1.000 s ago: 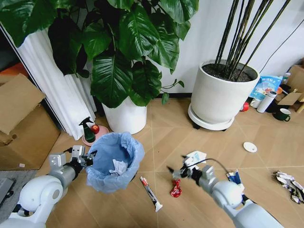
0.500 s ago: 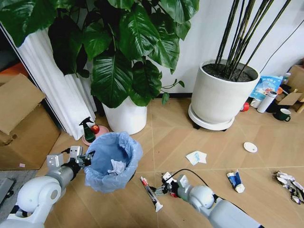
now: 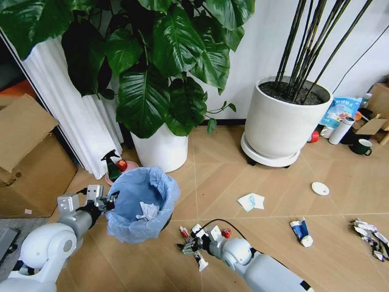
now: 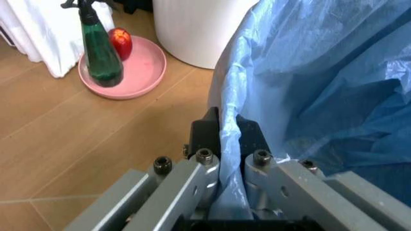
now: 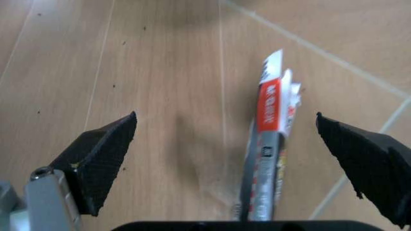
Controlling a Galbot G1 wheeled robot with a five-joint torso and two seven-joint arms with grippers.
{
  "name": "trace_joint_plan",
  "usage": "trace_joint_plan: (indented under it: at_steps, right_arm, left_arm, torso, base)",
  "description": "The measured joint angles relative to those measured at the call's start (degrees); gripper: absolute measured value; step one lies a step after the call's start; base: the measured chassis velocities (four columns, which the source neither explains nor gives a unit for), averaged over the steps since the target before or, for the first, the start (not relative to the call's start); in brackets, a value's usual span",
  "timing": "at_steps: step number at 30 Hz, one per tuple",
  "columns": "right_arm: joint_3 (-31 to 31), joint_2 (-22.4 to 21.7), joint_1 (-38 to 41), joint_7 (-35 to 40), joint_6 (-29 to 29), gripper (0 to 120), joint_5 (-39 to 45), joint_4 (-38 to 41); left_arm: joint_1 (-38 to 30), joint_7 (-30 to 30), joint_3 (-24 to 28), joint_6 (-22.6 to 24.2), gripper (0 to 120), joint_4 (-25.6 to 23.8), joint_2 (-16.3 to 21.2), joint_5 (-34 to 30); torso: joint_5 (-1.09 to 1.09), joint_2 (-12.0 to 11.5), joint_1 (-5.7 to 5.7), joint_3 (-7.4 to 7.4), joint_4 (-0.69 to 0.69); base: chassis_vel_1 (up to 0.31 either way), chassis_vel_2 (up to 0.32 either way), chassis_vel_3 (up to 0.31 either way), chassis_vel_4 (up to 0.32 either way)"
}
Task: Pick up the trash bin and place the garbage on the floor into it.
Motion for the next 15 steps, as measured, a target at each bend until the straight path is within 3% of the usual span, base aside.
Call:
trace_joint_plan:
  at_steps: [11, 15]
  right_arm:
    - [0.5, 2.73, 0.46, 2.07, -2.93, 97, 0.04, -4.13]
    - [1.09, 2.78, 0.41, 2.14, -3.16, 78, 0.33, -5.33]
  left_arm:
    - [-0.06, 0.0, 0.04, 0.0, 0, -0.07, 0.05, -0.03]
    - [-0.07, 0.0, 0.19, 0.0, 0, -0.08, 0.03, -0.03]
  torso:
    - [0.0, 0.0, 0.0, 0.0, 0.0]
    - [0.0, 0.0, 0.0, 0.0, 0.0]
  base:
    - [0.0, 0.0, 0.0, 0.0]
    - [0.0, 0.0, 0.0, 0.0]
